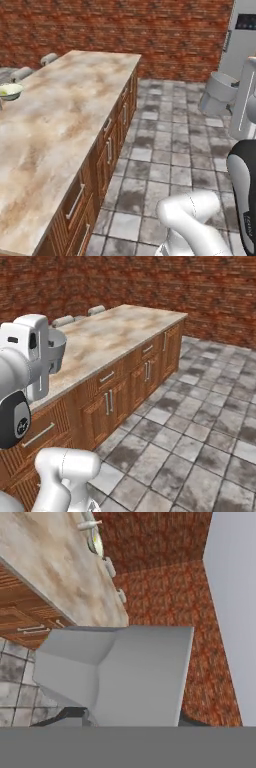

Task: There is a bowl on the dining counter. Grab a lemon wedge from the fridge and place it in the bowl. Then get the liquor bottle and glass cup from the cabinet and place them next to the bowl.

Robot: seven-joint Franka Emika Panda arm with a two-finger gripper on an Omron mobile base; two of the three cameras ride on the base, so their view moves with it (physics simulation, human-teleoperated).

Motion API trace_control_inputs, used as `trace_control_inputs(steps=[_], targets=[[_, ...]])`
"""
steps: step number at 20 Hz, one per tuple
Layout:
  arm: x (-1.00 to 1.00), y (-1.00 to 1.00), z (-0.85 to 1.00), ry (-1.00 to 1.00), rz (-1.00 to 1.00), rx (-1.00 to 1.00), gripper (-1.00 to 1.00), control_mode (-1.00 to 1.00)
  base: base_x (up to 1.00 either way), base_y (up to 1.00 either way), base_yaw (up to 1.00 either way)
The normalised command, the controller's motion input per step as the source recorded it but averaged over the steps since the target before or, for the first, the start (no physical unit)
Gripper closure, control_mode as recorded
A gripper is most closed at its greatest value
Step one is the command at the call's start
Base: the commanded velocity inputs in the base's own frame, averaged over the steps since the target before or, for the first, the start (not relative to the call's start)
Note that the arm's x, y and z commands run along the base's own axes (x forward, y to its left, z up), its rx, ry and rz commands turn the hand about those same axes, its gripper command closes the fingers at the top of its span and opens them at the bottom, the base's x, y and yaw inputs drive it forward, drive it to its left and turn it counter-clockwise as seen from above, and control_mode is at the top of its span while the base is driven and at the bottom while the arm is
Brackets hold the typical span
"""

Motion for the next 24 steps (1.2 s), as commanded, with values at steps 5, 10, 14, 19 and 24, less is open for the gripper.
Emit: trace_control_inputs(steps=[5,10,14,19,24], targets=[[0.0,0.0,0.0,0.0,0.0,0.0,1.0,1.0,-1.0,0.0,0.51],[0.0,0.0,0.0,0.0,0.0,0.0,1.0,1.0,-0.97,0.36,0.42],[0.0,0.0,0.0,0.0,0.0,0.0,1.0,1.0,-0.59,0.74,0.3],[0.0,0.0,0.0,0.0,0.0,0.0,1.0,1.0,-0.07,0.91,0.12],[0.0,0.0,0.0,0.0,0.0,0.0,1.0,1.0,0.01,0.97,0.02]])
